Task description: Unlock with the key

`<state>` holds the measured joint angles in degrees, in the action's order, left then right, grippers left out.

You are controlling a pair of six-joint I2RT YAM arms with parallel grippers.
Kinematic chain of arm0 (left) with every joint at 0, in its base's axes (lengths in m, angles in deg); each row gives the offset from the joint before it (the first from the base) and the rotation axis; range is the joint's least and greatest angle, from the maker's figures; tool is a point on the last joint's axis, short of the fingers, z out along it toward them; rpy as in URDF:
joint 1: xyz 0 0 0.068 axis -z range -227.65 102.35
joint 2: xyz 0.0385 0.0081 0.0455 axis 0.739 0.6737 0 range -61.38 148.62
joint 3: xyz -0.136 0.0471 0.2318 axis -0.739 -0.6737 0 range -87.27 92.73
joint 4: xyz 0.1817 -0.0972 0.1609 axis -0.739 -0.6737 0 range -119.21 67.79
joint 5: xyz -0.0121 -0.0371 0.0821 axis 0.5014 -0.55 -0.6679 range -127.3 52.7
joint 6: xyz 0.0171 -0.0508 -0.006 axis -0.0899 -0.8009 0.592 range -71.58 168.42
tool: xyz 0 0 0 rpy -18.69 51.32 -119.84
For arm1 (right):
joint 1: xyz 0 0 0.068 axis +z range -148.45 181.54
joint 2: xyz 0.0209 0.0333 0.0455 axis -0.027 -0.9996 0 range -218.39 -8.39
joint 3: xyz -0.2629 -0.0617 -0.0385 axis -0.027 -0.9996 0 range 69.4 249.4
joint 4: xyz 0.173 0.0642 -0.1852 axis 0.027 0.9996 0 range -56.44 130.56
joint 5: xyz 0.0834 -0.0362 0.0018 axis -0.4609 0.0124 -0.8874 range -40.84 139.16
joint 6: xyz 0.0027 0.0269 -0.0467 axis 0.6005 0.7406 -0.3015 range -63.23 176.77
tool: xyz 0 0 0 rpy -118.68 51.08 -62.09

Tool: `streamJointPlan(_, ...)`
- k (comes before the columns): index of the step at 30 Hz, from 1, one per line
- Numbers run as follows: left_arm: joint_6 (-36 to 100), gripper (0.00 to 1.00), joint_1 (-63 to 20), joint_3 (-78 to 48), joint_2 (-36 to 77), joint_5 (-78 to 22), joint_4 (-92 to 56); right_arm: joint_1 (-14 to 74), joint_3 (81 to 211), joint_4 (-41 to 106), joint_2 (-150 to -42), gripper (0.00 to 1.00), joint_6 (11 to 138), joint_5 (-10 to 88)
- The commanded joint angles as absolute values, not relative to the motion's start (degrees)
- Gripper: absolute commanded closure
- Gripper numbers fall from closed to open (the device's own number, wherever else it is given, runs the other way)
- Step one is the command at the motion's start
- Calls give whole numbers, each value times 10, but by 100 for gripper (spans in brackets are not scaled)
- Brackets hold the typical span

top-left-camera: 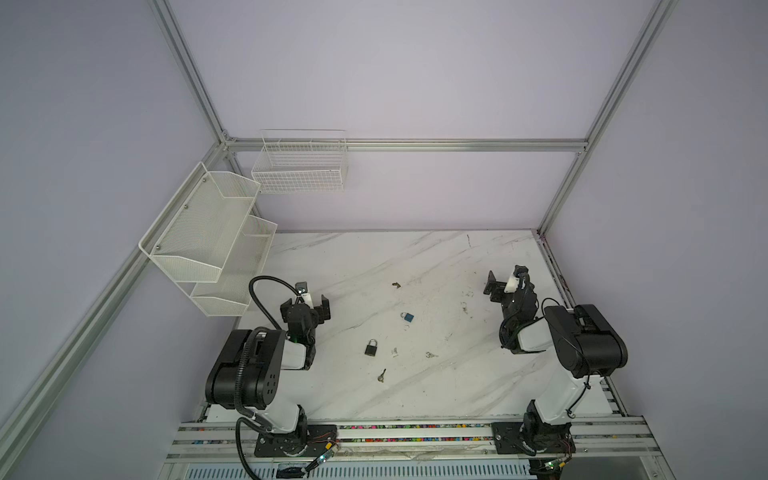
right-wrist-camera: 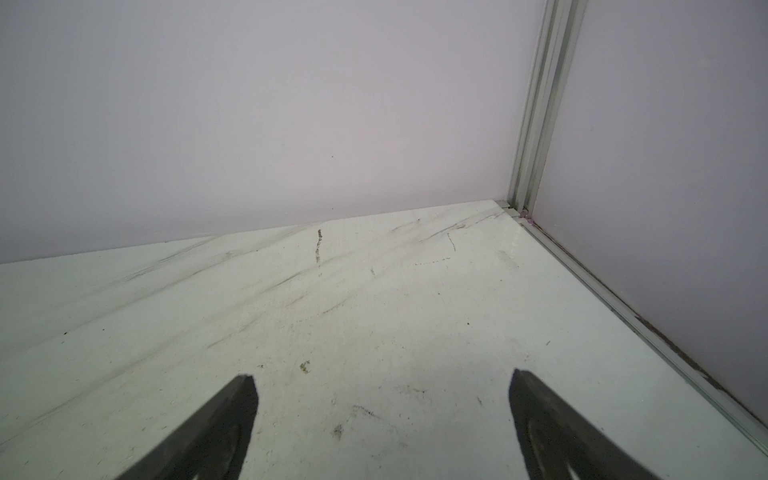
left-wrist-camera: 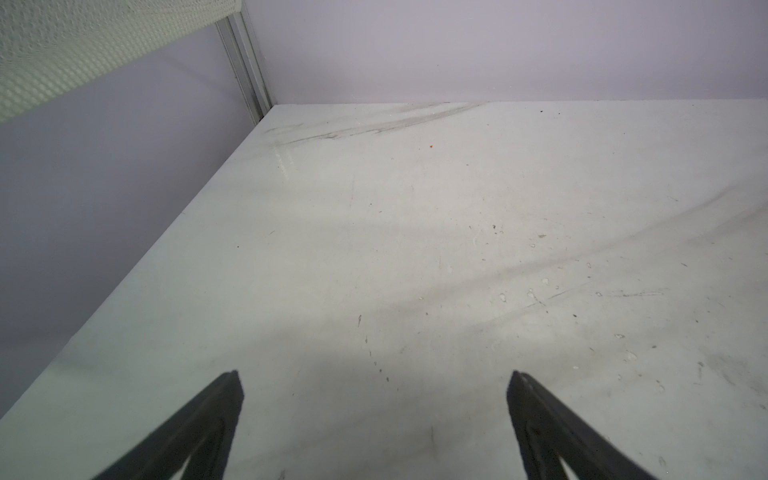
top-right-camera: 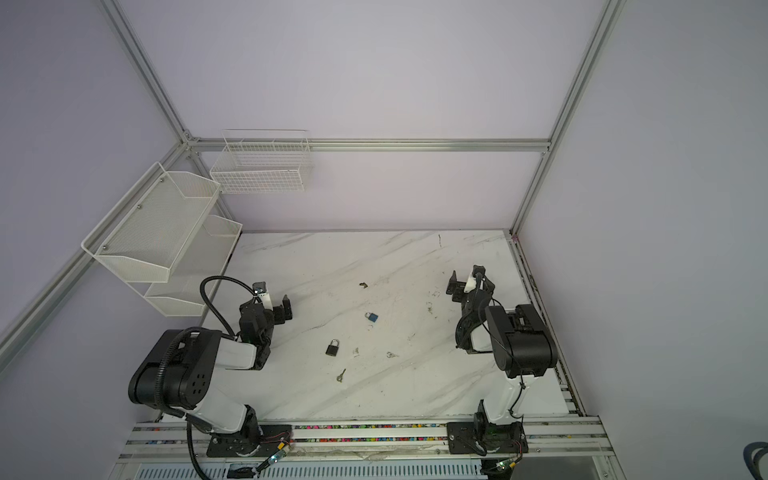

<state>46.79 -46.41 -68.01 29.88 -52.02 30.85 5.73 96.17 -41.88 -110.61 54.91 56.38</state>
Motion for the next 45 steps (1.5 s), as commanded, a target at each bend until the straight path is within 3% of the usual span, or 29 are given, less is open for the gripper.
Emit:
streamJointPlan(1, 481, 0, -468, -660, 289, -516, 333, 60, 965, -444, -1103, 3, 538, 562)
streamJointPlan(35, 483, 0, -468, -662, 286, -511, 335, 60, 961, -449, -1099, 3, 540, 557)
streamJointPlan(45, 486, 0, -467, -670, 174, -494, 267, 60, 965, -401, -1046, 3, 547, 579)
